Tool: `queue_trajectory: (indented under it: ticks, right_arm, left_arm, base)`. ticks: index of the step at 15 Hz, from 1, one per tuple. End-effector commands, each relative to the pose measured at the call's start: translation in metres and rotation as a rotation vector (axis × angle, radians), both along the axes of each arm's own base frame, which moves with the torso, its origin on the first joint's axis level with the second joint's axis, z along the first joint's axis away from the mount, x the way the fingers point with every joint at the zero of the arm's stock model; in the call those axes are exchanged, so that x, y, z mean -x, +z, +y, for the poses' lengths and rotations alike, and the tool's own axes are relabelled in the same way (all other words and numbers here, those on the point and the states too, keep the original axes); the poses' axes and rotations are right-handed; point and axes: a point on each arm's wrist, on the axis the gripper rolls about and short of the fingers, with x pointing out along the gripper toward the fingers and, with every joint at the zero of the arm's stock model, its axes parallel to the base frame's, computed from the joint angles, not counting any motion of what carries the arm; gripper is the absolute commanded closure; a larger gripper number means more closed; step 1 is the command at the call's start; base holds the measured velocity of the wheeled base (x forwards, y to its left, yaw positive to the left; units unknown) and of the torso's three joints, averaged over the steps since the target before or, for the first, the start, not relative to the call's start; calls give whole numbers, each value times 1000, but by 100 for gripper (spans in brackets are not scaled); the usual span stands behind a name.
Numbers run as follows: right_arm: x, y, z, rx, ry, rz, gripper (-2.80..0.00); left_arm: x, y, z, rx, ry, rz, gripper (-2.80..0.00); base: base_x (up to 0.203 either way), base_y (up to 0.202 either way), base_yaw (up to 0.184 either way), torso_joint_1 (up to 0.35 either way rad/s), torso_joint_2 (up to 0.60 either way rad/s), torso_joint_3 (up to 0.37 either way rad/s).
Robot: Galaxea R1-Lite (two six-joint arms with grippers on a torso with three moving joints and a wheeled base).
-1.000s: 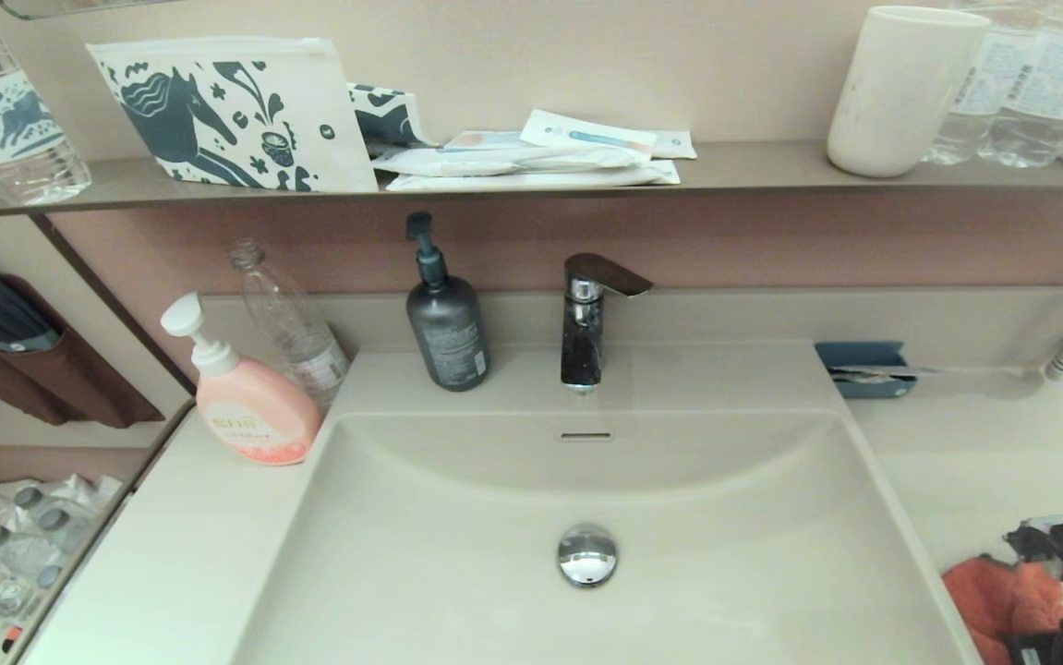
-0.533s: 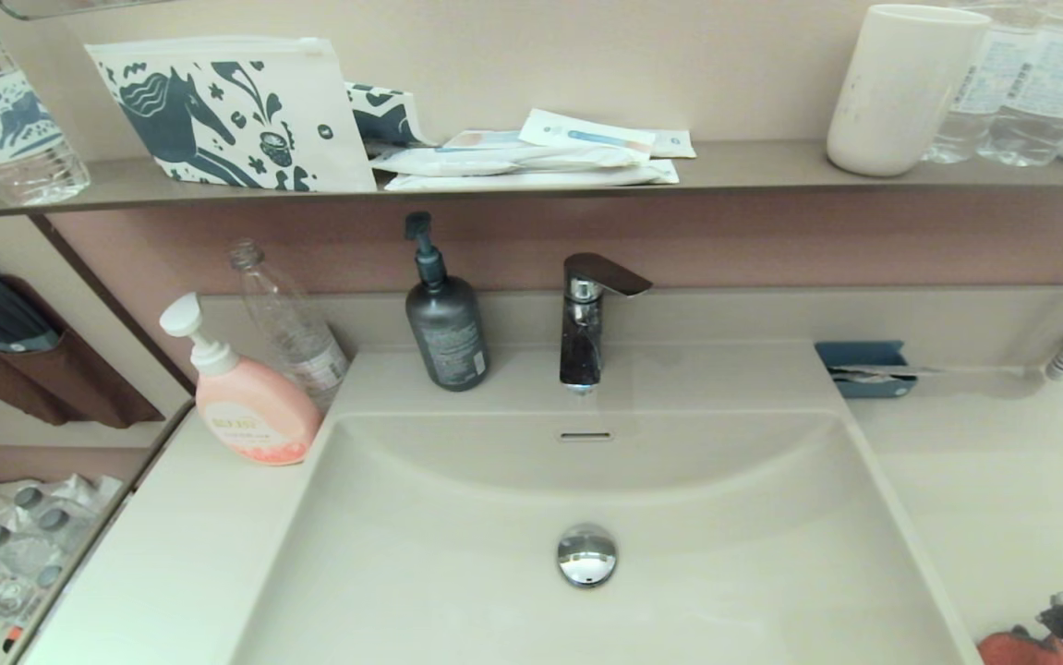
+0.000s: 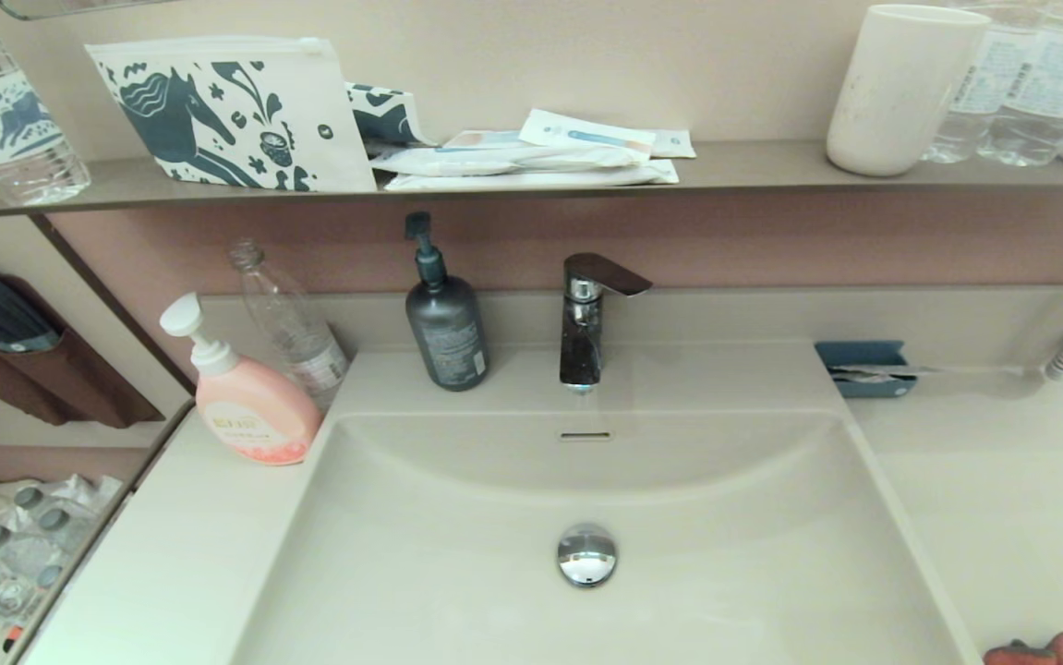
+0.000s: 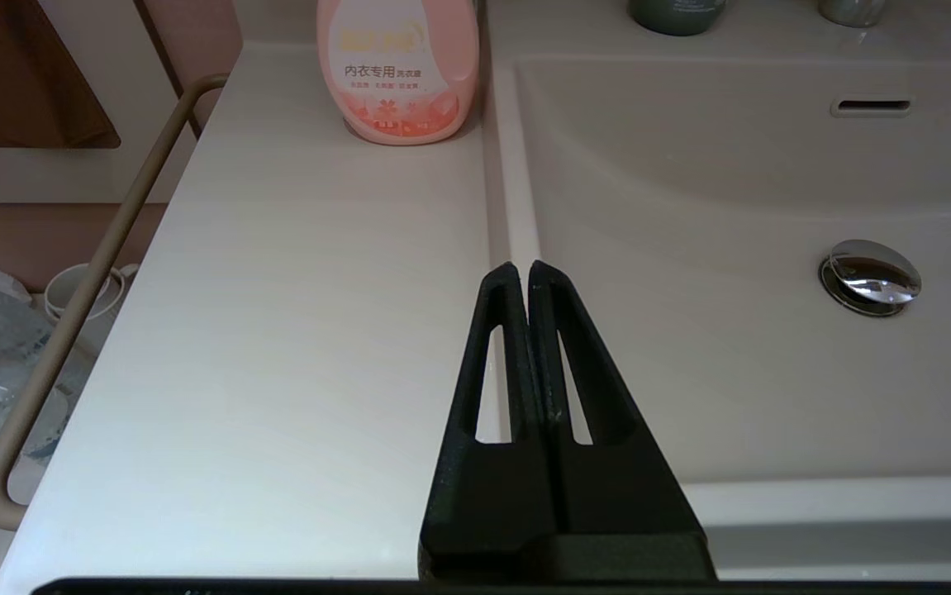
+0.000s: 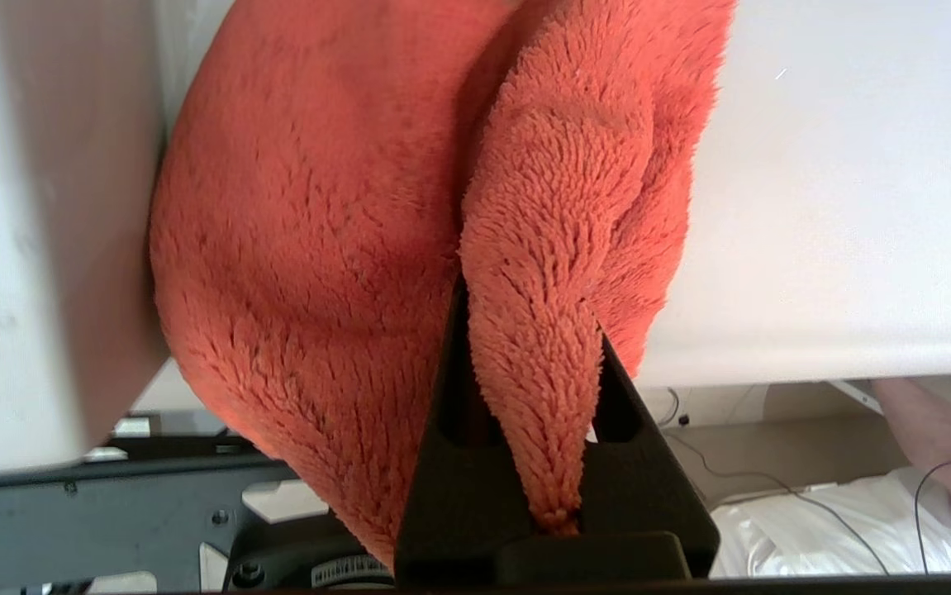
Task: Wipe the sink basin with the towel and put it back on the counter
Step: Wipe the sink
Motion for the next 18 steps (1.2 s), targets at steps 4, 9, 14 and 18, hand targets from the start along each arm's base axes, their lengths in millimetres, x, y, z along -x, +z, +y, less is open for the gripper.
queue_trajectory:
  ticks: [4, 9, 14, 18]
  right_arm:
    - [-15, -3, 0, 17, -16, 19, 0]
    - [-45, -13, -5, 12, -63, 2, 0]
    - [-82, -30, -7, -29, -127, -72, 0]
    - [-117, -44, -9, -44, -160, -133, 0]
  left_arm:
    - [0, 0, 0, 1, 0, 0, 0]
    - [0, 0, 0, 1, 0, 0, 0]
    - [0, 0, 0, 1, 0, 0, 0]
    - [0, 0, 0, 1, 0, 0, 0]
  base:
    - [0, 0, 0, 0, 0, 0]
    - [0, 0, 0, 0, 0, 0]
    - [0, 0, 0, 0, 0, 0]
    - [0, 0, 0, 0, 0, 0]
